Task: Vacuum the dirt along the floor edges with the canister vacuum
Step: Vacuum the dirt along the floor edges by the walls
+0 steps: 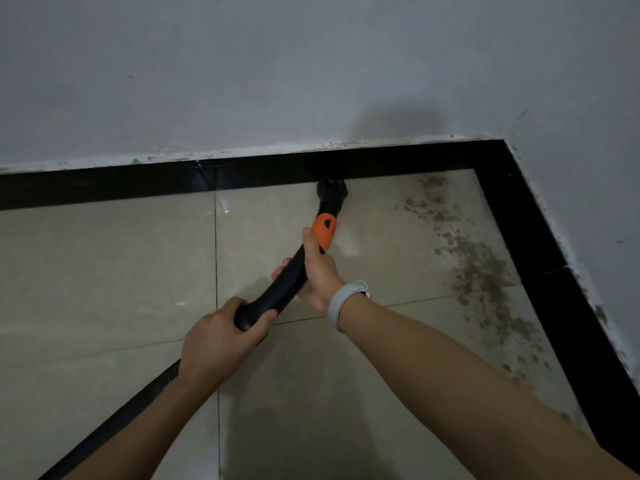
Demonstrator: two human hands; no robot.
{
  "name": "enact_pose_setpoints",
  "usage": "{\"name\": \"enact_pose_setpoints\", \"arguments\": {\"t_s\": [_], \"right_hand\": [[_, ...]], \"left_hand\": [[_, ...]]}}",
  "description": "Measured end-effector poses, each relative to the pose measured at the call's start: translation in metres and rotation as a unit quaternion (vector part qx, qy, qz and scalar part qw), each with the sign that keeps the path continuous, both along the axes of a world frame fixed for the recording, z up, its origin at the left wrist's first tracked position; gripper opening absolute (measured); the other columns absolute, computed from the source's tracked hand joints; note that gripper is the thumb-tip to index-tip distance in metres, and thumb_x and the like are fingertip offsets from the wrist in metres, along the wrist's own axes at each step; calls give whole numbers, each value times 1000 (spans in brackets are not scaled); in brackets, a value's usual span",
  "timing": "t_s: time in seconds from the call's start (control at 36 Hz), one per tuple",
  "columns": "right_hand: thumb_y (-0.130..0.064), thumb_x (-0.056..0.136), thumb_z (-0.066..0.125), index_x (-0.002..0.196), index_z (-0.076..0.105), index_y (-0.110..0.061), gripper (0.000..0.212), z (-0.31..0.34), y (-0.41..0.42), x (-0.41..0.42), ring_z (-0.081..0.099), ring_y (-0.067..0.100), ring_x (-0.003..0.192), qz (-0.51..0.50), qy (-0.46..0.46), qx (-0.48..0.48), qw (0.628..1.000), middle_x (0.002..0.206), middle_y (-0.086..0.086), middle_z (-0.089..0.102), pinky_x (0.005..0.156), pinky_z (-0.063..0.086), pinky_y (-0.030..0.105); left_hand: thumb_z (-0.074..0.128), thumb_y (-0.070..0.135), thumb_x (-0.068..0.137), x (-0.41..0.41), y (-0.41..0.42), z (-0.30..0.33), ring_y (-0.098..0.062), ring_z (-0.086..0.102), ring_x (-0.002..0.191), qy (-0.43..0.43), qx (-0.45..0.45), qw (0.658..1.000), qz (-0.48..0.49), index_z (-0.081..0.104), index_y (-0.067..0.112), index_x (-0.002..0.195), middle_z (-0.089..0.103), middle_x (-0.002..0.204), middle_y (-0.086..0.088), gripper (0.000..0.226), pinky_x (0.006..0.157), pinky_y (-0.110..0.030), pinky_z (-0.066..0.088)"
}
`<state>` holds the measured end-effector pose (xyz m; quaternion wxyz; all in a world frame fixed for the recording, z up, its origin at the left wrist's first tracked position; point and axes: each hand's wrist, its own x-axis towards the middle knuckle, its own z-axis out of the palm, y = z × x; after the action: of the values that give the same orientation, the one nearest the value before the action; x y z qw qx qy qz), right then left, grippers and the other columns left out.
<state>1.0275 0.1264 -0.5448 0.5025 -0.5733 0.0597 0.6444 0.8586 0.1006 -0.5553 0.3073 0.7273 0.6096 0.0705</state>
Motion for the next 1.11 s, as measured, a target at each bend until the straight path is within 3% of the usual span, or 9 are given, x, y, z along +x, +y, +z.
{"name": "enact_pose_setpoints", "arguments": {"t_s": [0.14,0.22,0.33,0.44,0.61,0.78,0.94,1.11], "right_hand": [[-42,94,58,96,44,-10,35,2,2,-21,54,24,54,24,19,1,1000,66,9,50,64,55,39],[-41,94,58,95,44,-10,34,4,4,-32,53,24,54,37,19,4,999,64,9,50,67,56,40],[-41,95,57,95,45,-9,34,6,6,-38,53,24,53,52,5,-4,999,64,9,51,72,55,41],[-41,95,57,93,46,-10,32,8,4,-31,53,24,52,47,-21,-20,998,65,9,52,68,56,40],[-41,95,56,89,46,-11,33,12,-2,-4,57,25,57,10,-52,-37,998,69,10,55,71,57,41],[-43,96,54,88,48,-10,35,16,-9,32,60,25,61,-33,-75,-58,995,75,11,58,71,58,40],[-44,96,54,110,46,-8,40,18,-27,58,61,25,65,-78,-86,-70,991,84,12,59,68,58,39],[-43,96,54,95,47,-10,35,16,-47,67,59,26,63,-131,-80,-88,984,82,13,58,74,57,42]], "left_hand": [[30,82,59,-23,-6,-3,-17,58,67,1,30,999,16,58,24,99,60,71,7,76,54,-25,42],[27,83,56,-34,-7,-2,-19,58,68,8,30,999,30,55,27,93,60,70,7,72,56,-27,41],[35,82,60,-39,-9,0,-15,59,63,-22,8,999,38,54,28,87,60,66,10,63,54,-27,44],[44,77,61,-28,-11,-1,-10,61,65,-55,-24,998,35,58,31,86,62,68,12,55,54,-25,44],[44,80,57,-5,-1,-3,-11,63,68,-86,-66,994,11,65,28,93,67,75,8,66,60,-30,52],[50,76,60,29,9,3,-13,64,61,-102,-106,988,-41,65,30,82,67,67,5,53,60,-36,54],[46,80,61,56,8,7,-11,63,59,-94,-132,981,-108,66,28,80,66,66,4,59,60,-37,54],[50,79,58,64,1,10,-9,65,59,-105,-176,970,-134,68,30,80,68,67,6,57,60,-36,54]]}}
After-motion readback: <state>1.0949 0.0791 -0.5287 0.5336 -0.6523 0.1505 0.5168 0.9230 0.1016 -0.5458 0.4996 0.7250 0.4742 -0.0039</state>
